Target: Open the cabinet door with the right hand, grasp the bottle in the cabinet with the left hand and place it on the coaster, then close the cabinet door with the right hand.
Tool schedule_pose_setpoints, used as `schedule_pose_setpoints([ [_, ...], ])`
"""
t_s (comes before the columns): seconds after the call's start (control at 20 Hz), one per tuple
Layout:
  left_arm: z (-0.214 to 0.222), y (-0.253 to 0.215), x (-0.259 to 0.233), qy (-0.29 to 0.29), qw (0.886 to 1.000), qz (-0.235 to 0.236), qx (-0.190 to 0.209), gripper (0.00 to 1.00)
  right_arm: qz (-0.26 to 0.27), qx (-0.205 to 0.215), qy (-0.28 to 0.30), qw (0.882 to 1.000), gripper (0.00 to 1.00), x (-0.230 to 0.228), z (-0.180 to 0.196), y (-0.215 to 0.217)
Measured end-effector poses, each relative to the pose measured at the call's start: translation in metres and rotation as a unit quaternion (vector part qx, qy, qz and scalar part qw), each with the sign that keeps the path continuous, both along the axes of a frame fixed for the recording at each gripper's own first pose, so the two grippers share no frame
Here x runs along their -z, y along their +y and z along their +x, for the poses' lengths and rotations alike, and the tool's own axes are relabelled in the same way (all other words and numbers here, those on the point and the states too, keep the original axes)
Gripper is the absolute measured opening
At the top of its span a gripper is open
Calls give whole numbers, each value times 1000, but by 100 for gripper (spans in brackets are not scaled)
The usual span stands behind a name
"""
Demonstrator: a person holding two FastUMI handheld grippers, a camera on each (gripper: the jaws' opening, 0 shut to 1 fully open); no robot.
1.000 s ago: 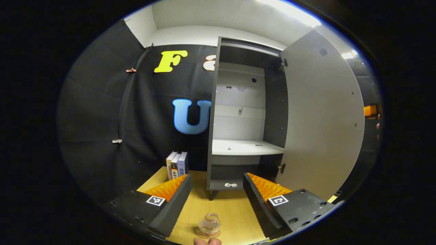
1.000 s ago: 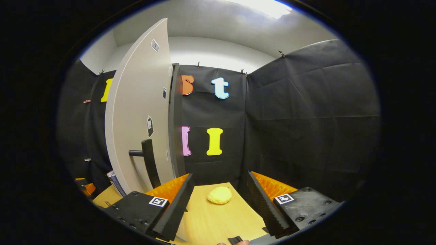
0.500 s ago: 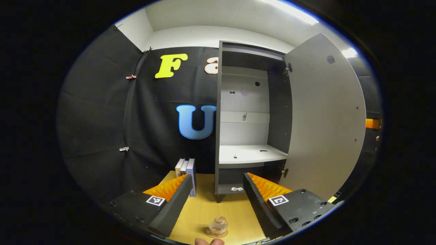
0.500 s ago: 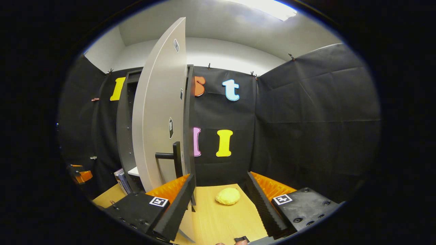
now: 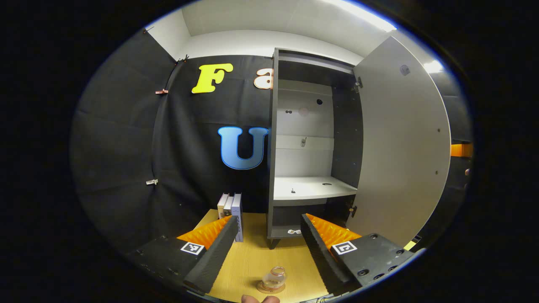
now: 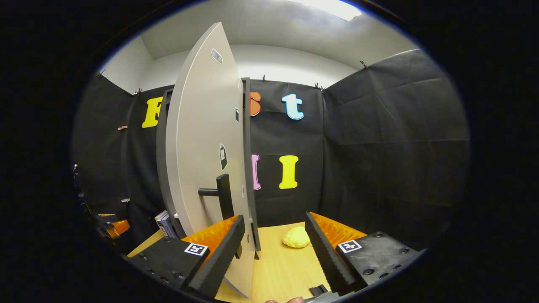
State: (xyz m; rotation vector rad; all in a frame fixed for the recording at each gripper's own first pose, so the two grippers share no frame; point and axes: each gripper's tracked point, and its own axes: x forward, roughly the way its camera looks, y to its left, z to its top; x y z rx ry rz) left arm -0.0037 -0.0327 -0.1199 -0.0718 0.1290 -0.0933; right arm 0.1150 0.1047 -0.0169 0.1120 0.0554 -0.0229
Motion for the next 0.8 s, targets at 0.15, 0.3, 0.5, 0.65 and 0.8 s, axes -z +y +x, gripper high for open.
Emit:
schedule_pose_setpoints([
  [0.15, 4, -1, -5, -4, 1000, 0, 1, 95, 15, -34, 7, 999, 96, 2, 1, 32],
  [0.3, 5, -1, -9, -8, 1000, 4, 0, 95, 22, -63, 10, 998, 96, 3, 6, 61],
  [0.5, 6, 5, -11, -9, 1000, 9, -7, 95, 39, -101, 14, 994, 98, 7, 19, 103],
  [0.65, 8, 9, -13, -7, 1000, 7, -13, 95, 47, -129, 21, 990, 98, 12, 28, 135],
  [0.8, 8, 9, -17, -7, 1000, 6, -15, 95, 39, -154, 35, 987, 98, 26, 32, 159],
])
